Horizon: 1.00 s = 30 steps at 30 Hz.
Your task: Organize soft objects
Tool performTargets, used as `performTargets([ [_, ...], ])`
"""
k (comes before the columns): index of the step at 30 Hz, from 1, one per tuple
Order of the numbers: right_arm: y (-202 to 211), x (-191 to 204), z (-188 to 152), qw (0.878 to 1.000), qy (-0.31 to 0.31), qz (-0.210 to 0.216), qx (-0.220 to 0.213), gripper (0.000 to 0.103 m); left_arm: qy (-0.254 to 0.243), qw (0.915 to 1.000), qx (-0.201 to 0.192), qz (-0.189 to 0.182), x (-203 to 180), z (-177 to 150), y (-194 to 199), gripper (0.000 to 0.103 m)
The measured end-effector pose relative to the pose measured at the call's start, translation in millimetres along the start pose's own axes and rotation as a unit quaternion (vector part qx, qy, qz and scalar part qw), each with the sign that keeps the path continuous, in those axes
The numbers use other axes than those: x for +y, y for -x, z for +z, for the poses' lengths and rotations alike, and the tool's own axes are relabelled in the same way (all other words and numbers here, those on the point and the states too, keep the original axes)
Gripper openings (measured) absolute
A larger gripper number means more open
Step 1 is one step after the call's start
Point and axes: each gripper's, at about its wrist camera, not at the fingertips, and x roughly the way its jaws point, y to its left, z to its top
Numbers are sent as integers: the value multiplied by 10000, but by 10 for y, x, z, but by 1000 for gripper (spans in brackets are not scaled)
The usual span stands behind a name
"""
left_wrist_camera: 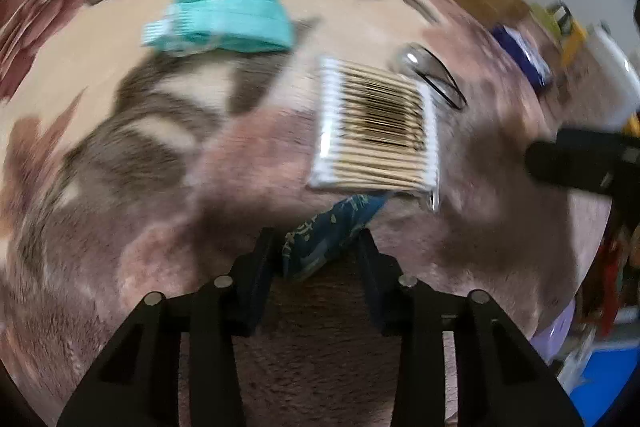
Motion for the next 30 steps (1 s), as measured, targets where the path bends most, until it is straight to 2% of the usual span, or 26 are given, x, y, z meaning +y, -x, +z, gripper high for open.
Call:
performTargets([
  [7,-239,163,47,9992,-133,335,150,103,736,9965,-237,326,470,-92,222,37],
  [10,-349,264,92,9978,-363,541,159,103,1012,9944,-228,203,638,-113,194,38],
  [15,-547,345,172,9926,-1023,640,131,103,1170,9928,-235,140,645,-91,127,49],
  [20,-709,404,261,9899,-1343,453,101,103,1265,9917,-156,150,626,-55,56,51],
  [25,-820,359,248,9857,-1561,585,246,102,1335,9909,-132,127,642,-47,59,50],
  [26,-810,340,239,9855,-1565,616,217,96,1336,9909,-145,114,645,-50,65,44],
  [27,-794,317,224,9860,-1549,590,194,84,1338,9908,-155,99,657,-62,77,40],
  [29,-754,272,191,9867,-1518,566,142,75,1369,9904,-185,53,659,-83,91,38],
  [30,-735,258,177,9867,-1490,641,114,73,1378,9903,-194,41,655,-98,100,37],
])
